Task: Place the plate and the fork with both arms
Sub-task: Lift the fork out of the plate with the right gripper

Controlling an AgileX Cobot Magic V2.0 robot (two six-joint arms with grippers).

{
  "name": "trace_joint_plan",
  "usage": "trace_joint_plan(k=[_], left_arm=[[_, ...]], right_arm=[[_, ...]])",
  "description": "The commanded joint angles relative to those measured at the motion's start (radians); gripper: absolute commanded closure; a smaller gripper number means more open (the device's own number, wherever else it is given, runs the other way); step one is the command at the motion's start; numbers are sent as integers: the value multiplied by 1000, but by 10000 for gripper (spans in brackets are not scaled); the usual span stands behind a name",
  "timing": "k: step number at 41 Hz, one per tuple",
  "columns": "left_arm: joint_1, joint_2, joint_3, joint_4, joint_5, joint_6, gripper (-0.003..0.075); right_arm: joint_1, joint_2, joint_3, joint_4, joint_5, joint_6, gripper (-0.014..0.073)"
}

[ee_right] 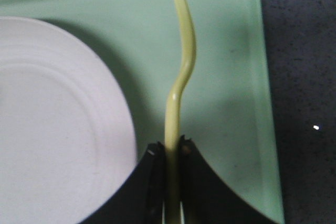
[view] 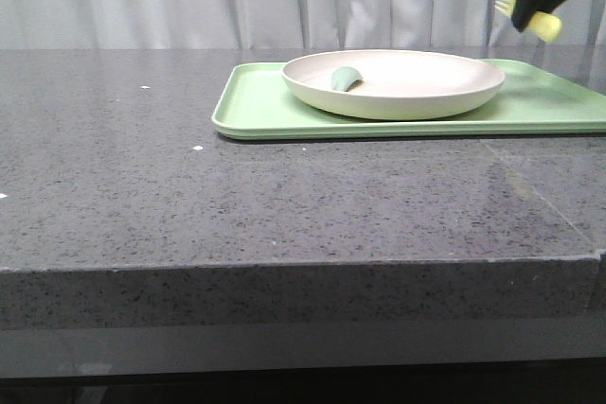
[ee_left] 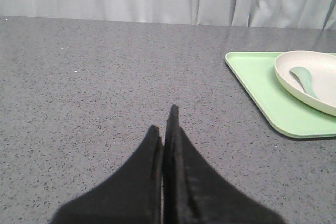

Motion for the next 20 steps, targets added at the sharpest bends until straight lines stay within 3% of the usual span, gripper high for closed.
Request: trace_joint_plan(k=[1,20], left_arm=[[2,8,-27,-2,-75,0,738],[2,8,-27,-2,-75,0,738]], right_arm=[[-23,-16,-31,-10,-32,-30,623],[-31,60,-31,-84,5,-55,618]])
